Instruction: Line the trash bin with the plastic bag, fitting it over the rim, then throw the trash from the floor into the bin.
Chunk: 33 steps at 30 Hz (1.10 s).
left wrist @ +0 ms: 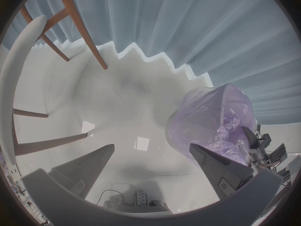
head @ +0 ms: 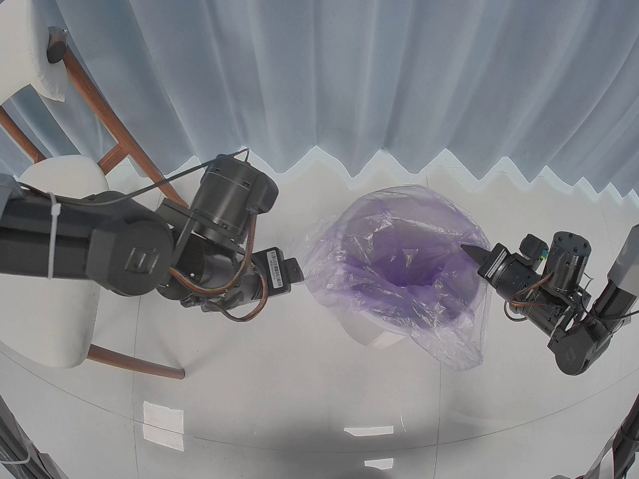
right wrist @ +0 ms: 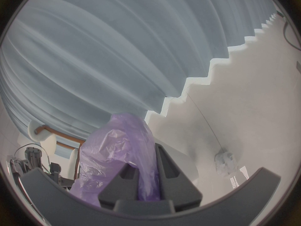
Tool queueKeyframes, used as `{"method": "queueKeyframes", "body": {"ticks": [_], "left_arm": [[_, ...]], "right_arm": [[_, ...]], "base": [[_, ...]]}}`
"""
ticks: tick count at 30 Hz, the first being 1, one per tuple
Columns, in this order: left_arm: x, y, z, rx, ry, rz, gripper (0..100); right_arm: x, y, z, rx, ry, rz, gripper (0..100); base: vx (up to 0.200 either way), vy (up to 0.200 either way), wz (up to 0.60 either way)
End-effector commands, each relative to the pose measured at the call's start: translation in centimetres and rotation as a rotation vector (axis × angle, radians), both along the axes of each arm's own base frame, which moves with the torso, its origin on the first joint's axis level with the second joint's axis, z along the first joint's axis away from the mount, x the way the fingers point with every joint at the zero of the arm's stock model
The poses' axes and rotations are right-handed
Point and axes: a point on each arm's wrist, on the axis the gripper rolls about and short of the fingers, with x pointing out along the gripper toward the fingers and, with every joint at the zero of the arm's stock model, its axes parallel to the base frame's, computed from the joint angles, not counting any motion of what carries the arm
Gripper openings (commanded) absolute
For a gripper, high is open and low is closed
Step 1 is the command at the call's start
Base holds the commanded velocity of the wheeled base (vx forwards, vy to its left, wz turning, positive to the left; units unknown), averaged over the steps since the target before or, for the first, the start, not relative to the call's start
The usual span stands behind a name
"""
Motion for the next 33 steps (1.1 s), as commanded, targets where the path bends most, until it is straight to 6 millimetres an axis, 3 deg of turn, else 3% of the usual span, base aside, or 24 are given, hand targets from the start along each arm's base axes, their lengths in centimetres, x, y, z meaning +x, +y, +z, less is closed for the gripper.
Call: {"method": "queueKeyframes", "body": {"ticks": [1, 6, 11, 18, 22, 25, 30, 33], "left_arm": [[-2.6, 1.6, 3.0, -0.049, -0.068, -0.003, 100], [-6.1, 1.4, 5.7, -0.142, -0.140, -0.080, 100], [-7.9, -1.3, 6.8, -0.355, -0.121, -0.122, 100], [-6.6, -6.1, 3.6, -0.447, 0.001, -0.063, 100], [-5.6, -7.3, 3.6, -0.476, 0.011, -0.043, 100], [-4.0, -9.7, 3.6, -0.538, 0.016, -0.020, 100], [-2.9, -10.7, 4.3, -0.567, -0.001, -0.014, 100], [-3.2, -11.1, 3.4, -0.518, 0.052, -0.008, 100]], "right_arm": [[0.5, 0.1, 0.8, 0.030, -0.010, -0.026, 0], [0.7, 0.2, 0.6, 0.026, -0.002, -0.026, 0], [0.7, 0.3, 0.3, 0.022, 0.003, -0.035, 0], [0.8, 0.2, 0.0, 0.014, 0.011, -0.061, 0], [0.7, 0.2, -0.1, 0.012, 0.013, -0.061, 0], [0.7, 0.2, -0.1, 0.012, 0.012, -0.061, 0], [0.7, 0.4, 0.1, 0.014, 0.004, -0.059, 0], [0.7, 0.4, 0.1, 0.014, 0.006, -0.058, 0]], "base": [[0.000, 0.000, 0.00], [0.000, 0.000, 0.00], [0.000, 0.000, 0.00], [0.000, 0.000, 0.00], [0.000, 0.000, 0.00], [0.000, 0.000, 0.00], [0.000, 0.000, 0.00], [0.000, 0.000, 0.00]]}}
